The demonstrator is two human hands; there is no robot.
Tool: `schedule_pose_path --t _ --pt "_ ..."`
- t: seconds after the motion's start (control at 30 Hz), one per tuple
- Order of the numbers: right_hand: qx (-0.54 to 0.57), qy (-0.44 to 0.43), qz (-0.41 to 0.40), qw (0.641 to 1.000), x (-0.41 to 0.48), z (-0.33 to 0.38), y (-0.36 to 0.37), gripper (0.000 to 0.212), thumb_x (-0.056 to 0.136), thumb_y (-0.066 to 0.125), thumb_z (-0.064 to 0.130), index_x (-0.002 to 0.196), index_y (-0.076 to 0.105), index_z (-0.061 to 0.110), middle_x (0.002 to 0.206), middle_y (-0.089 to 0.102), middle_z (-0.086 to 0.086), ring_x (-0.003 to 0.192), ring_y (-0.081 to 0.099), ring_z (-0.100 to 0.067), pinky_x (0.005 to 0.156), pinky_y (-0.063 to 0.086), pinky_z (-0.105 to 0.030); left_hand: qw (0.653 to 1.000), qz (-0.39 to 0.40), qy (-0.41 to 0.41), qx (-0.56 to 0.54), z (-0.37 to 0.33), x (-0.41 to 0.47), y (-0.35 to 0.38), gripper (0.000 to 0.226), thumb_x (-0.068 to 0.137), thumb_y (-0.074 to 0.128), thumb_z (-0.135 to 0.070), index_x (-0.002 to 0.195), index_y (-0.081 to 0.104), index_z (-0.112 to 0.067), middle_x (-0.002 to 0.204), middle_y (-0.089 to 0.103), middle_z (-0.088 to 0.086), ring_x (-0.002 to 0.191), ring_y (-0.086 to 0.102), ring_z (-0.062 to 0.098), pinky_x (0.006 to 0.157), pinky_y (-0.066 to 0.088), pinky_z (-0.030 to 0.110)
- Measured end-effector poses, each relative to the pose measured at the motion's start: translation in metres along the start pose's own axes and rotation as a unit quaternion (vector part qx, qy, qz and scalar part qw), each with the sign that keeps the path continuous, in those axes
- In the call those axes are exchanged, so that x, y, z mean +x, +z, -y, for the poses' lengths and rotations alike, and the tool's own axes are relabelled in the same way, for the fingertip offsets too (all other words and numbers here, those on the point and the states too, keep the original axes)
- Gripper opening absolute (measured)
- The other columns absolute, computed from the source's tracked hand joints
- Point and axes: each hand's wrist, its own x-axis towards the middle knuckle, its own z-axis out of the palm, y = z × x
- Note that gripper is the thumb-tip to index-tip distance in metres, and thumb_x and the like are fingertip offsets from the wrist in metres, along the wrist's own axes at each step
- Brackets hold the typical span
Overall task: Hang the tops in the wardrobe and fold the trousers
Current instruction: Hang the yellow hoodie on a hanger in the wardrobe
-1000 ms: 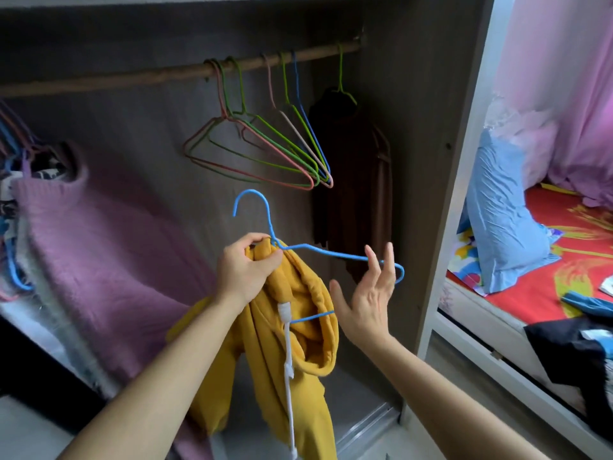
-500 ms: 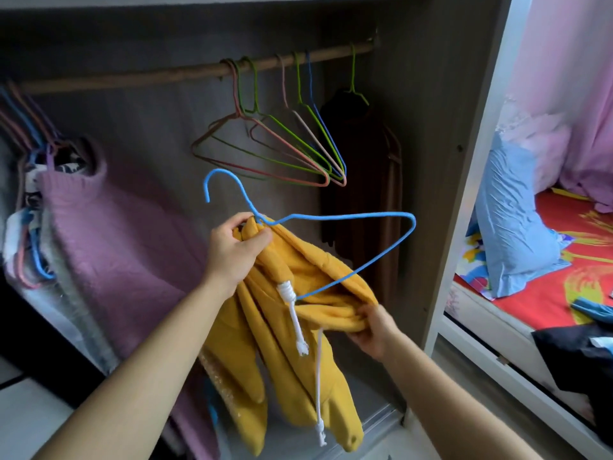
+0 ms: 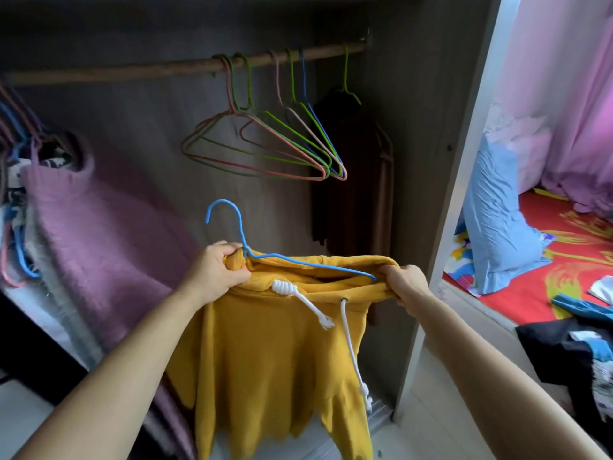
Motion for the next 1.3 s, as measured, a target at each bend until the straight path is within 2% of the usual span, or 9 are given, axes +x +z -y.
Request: schedule_pose_path --t 0.13,0.23,0.37,0.47,0.57,0.87,1.1,1.23,1.3 --pt "-0.124 -0.086 -0.036 0.988 -0.008 0.005 0.001 0.025 0.087 0.062 0.04 0.087 0.067 0.015 0.08 0.07 -0.005 0.071 0.07 -0.022 0.068 0.063 -0.039 0.998 0.044 0.003 0.033 0.0 0.002 0.006 0.04 0.071 0.079 -0.017 0.109 0.072 -0.008 0.102 0.064 -0.005 0.1 0.064 0.019 0.089 0.047 0.025" --pt "-0.121 -0.137 -0.027 0.983 -0.017 0.013 0.002 0.031 0.085 0.07 0.049 0.082 0.064 0.018 0.078 0.069 -0.001 0.069 0.07 -0.019 0.066 0.063 -0.036 0.998 0.057 -0.035 0.006 0.001 0.0 0.007 0.063 0.063 0.078 -0.048 0.117 0.07 -0.017 0.112 0.068 -0.008 0.107 0.063 0.013 0.097 0.048 0.03" --pt "-0.013 -0.13 0.014 0.991 -0.027 0.024 0.0 0.034 0.081 0.077 0.048 0.094 0.063 0.02 0.084 0.069 0.001 0.075 0.07 -0.016 0.056 0.056 -0.023 0.989 0.002 -0.074 -0.126 -0.002 -0.006 0.016 0.06 0.062 0.076 -0.075 0.072 0.072 -0.016 0.065 0.068 -0.01 0.064 0.062 0.003 0.062 0.049 0.021" --pt "0.088 -0.084 0.067 0.99 -0.025 0.029 -0.004 0.022 0.089 0.072 0.036 0.098 0.064 0.018 0.086 0.07 -0.003 0.076 0.07 -0.019 0.054 0.054 -0.023 0.966 -0.097 -0.139 -0.196 -0.006 -0.006 0.024 0.042 0.068 0.076 -0.064 0.062 0.075 -0.023 0.055 0.066 -0.005 0.053 0.061 0.005 0.05 0.047 0.018" --pt "0.123 -0.039 0.074 0.989 -0.019 0.031 -0.014 0.011 0.096 0.057 0.025 0.094 0.063 0.016 0.074 0.061 -0.004 0.064 0.06 -0.016 0.05 0.047 -0.025 0.952 -0.101 -0.166 -0.238 -0.002 -0.005 0.019 0.029 0.068 0.076 -0.045 0.055 0.07 -0.02 0.049 0.06 -0.005 0.047 0.056 0.007 0.047 0.045 0.021" --pt "-0.058 -0.162 -0.056 0.984 -0.014 0.021 -0.018 0.013 0.092 0.065 0.03 0.095 0.063 0.018 0.086 0.068 -0.002 0.073 0.067 -0.015 0.052 0.052 -0.023 0.986 0.005 -0.059 -0.155 -0.009 0.003 0.018 0.039 0.077 0.072 -0.037 0.05 0.06 -0.012 0.049 0.051 0.0 0.048 0.049 0.013 0.051 0.042 0.026" --pt "-0.105 -0.171 -0.074 0.977 -0.018 0.008 -0.015 0.011 0.087 0.069 0.032 0.087 0.063 0.023 0.081 0.069 0.0 0.072 0.069 -0.018 0.067 0.064 -0.041 0.985 0.068 -0.095 -0.125 0.004 0.003 0.012 0.044 0.082 0.07 -0.04 0.045 0.057 -0.019 0.05 0.054 0.001 0.05 0.053 0.014 0.057 0.046 0.031" --pt "-0.163 -0.188 -0.092 0.964 -0.019 0.014 -0.016 0.005 0.083 0.065 0.026 0.085 0.061 0.023 0.081 0.067 0.001 0.074 0.068 -0.021 0.068 0.063 -0.044 0.974 0.026 -0.135 -0.181 0.011 0.001 0.0 0.042 0.08 0.074 -0.033 0.068 0.065 0.007 0.061 0.061 0.009 0.059 0.058 0.018 0.064 0.049 0.033" --pt "-0.178 -0.187 -0.09 0.962 -0.022 0.018 -0.015 0.007 0.084 0.064 0.026 0.089 0.06 0.023 0.083 0.066 0.0 0.075 0.068 -0.022 0.068 0.063 -0.044 0.975 0.045 -0.132 -0.174 0.009 0.0 -0.003 0.043 0.075 0.072 -0.035 0.063 0.062 0.005 0.059 0.056 0.01 0.058 0.054 0.021 0.062 0.046 0.033"
